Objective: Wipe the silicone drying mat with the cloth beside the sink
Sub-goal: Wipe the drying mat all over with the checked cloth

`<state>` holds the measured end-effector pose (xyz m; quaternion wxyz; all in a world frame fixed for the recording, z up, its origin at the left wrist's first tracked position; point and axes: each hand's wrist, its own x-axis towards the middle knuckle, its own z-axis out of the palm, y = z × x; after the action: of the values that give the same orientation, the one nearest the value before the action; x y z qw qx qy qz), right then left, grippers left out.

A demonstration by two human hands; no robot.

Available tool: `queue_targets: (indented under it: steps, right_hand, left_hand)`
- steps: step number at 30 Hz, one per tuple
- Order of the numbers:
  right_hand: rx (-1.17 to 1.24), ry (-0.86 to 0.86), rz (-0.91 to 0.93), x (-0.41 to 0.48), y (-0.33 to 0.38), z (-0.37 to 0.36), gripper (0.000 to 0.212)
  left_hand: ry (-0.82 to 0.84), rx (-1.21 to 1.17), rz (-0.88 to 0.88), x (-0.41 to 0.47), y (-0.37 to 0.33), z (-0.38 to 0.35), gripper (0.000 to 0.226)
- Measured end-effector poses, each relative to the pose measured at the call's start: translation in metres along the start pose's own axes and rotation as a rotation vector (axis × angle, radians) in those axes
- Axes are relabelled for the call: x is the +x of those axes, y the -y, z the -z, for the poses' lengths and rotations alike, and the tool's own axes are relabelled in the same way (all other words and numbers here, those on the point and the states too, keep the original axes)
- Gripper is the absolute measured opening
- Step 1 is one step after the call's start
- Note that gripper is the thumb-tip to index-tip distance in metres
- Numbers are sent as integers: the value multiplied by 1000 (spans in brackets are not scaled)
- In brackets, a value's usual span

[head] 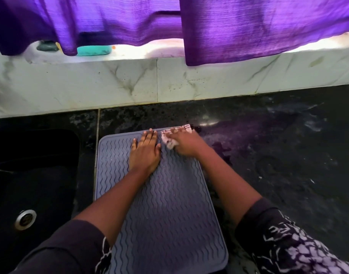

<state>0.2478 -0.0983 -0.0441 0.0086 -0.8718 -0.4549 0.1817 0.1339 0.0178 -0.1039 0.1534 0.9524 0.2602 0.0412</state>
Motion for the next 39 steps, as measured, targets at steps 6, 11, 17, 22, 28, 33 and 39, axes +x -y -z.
queue_targets:
  steps: [6, 11, 17, 22, 28, 33, 39]
  right_hand:
    - [103, -75, -146, 12, 13, -25, 68]
    - [57, -237, -221, 6, 29, -45, 61]
    - [36, -287, -217, -48, 35, -66, 59]
    - [67, -245, -228, -30, 29, -58, 60]
    - [5, -234, -223, -55, 37, -63, 57]
    - [-25, -141, -213, -47, 40, -42, 49]
    - [218, -212, -237, -17, 23, -5, 43]
  left_hand:
    - [0, -6, 5, 0, 1, -2, 53]
    - [-2, 2, 27, 1, -1, -1, 52]
    - [-2, 0, 19, 1, 0, -1, 53]
    - [1, 6, 21, 1, -1, -1, 53]
    - [-3, 1, 32, 0, -1, -1, 53]
    - [-2, -3, 29, -1, -1, 0, 53]
    - [-4, 2, 23, 0, -1, -1, 53]
